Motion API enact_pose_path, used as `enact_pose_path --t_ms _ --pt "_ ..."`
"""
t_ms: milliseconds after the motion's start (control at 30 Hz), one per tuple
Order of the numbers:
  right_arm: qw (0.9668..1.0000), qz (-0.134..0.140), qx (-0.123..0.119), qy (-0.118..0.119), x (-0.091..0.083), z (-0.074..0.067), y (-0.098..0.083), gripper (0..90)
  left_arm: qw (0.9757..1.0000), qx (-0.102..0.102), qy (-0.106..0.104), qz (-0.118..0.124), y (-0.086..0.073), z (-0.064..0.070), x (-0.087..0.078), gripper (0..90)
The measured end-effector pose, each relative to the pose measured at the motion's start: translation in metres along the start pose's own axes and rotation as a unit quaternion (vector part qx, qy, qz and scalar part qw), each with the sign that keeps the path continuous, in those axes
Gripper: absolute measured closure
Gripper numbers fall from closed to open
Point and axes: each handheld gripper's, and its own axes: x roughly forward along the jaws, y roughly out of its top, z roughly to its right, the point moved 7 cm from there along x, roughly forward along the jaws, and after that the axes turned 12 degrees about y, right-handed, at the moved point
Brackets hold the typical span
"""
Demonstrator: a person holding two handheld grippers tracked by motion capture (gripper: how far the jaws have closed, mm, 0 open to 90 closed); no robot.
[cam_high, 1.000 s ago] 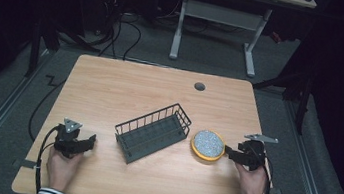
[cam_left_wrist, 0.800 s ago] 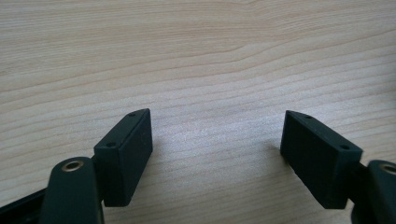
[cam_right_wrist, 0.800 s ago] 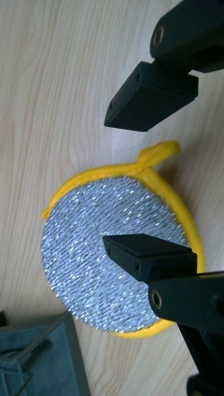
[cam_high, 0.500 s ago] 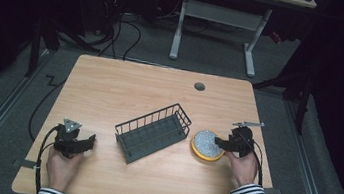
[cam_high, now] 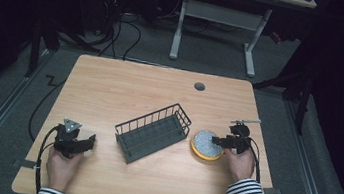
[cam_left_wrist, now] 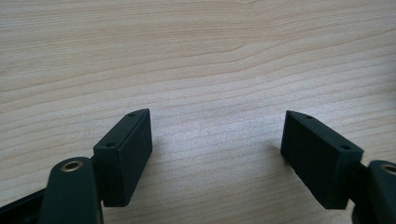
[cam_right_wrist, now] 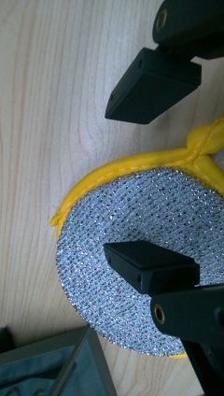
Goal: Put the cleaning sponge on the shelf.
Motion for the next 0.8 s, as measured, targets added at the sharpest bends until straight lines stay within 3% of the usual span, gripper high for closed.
enact_pose_path --t_ms 100,233,433,600,800 --pt "0.9999 -0.006 0.007 0.011 0.004 0.001 -0.002 32.3 1.0000 0.000 0.000 0.000 0.000 0.000 0.000 25.3" --pt "0.9994 -0.012 0.003 0.033 0.005 -0.002 -0.002 47.9 1.0000 0.000 0.000 0.000 0.000 0.000 0.000 25.3" --pt "0.9988 -0.017 0.004 0.046 0.006 -0.002 -0.003 59.5 1.0000 0.003 0.001 -0.001 0.000 0.000 0.000 25.1" --pt "0.9990 -0.021 -0.020 0.035 0.004 -0.005 -0.002 74.7 1.0000 0.003 0.001 0.000 0.000 0.000 0.000 25.0" --pt "0.9984 -0.029 -0.045 0.020 0.004 -0.010 0.000 79.7 1.0000 0.003 0.000 -0.001 0.000 0.000 0.000 24.9"
